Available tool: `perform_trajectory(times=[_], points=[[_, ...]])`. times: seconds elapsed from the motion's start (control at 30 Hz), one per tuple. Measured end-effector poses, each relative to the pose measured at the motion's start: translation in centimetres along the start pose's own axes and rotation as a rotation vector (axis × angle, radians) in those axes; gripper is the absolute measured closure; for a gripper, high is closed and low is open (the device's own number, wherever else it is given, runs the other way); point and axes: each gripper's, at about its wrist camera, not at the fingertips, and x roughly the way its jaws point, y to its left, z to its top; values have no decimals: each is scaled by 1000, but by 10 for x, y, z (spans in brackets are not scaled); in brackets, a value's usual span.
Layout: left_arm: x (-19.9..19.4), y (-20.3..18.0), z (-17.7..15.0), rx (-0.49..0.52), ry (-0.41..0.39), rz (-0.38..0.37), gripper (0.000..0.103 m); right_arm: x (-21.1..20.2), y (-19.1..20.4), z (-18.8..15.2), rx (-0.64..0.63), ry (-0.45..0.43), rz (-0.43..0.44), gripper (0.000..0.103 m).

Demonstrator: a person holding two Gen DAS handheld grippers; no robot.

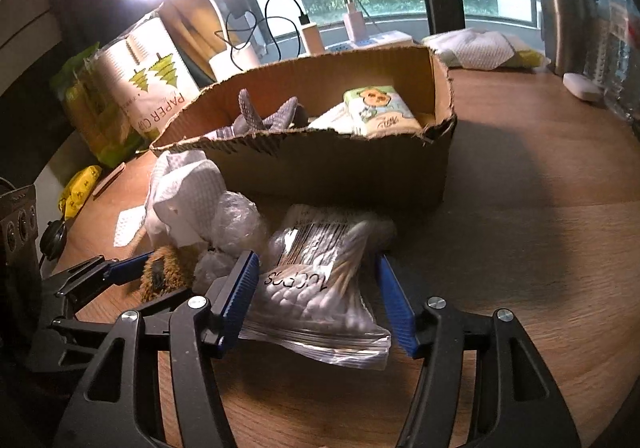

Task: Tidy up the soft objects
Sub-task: 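Carry the brown plush and cotton-swab bag up over the cardboard box with both grippers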

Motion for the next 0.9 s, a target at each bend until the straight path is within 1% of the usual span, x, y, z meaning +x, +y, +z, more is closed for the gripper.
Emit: perform_trajectory(times=[0.1, 0.13, 0.27, 0.33, 0.37, 0.4, 0.47, 0.7, 0.9], points=[[1, -1, 0, 7, 0, 5, 33, 1, -2, -1, 1, 6, 5, 40], [1, -1, 0, 10, 0, 7, 33, 0, -2, -1, -1, 9, 4, 41], [1, -3, 1, 28, 0, 3, 34, -1, -3, -4, -17, 10, -5, 53], [1, -5, -1, 41, -4, 2, 34, -4, -2, -5, -24, 2, -11, 55], [0, -7, -1, 49, -7, 0, 36, -5, -2, -5, -27, -2, -13, 57], [0, -9, -1, 58, -7, -1, 41, -7, -2, -5, -29, -8, -15, 58], [0, -12, -3, 77, -8, 0, 45, -10, -3, -5, -29, -17, -20, 61], [-6, -18, -6, 96, -21, -13, 52, -26, -6, -7, -32, -49, -36, 62], [-21, -23, -4, 102, -66, -27, 52, -37, -6, -9, -35, -71, -44, 63]])
